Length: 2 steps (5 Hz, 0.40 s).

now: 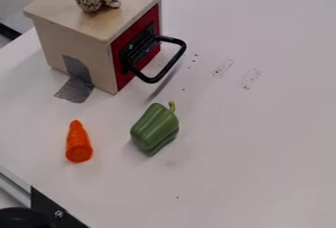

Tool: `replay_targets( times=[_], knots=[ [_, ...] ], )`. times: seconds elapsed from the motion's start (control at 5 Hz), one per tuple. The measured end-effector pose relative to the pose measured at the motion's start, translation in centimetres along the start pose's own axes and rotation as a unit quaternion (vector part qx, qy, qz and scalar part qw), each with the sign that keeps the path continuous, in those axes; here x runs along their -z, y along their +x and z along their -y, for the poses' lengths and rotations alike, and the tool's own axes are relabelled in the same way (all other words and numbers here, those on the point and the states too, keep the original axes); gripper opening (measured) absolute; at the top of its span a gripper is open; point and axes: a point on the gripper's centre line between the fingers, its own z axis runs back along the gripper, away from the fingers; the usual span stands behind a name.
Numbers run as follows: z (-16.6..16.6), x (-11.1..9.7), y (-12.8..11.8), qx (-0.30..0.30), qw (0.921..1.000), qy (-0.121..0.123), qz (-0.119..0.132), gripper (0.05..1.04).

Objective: Take an object from the drawer to the top f the table

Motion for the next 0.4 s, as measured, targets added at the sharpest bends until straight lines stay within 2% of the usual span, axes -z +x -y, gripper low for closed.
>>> replay_targets(
  times=[0.2,0.4],
  knots=[
    [-0.7,1.1,0.8,0.019,0.9996,0.015,-0.015,0.998],
    [-0.9,2.3,1.5,0.036,0.9989,0.015,-0.027,0.998]
  ],
)
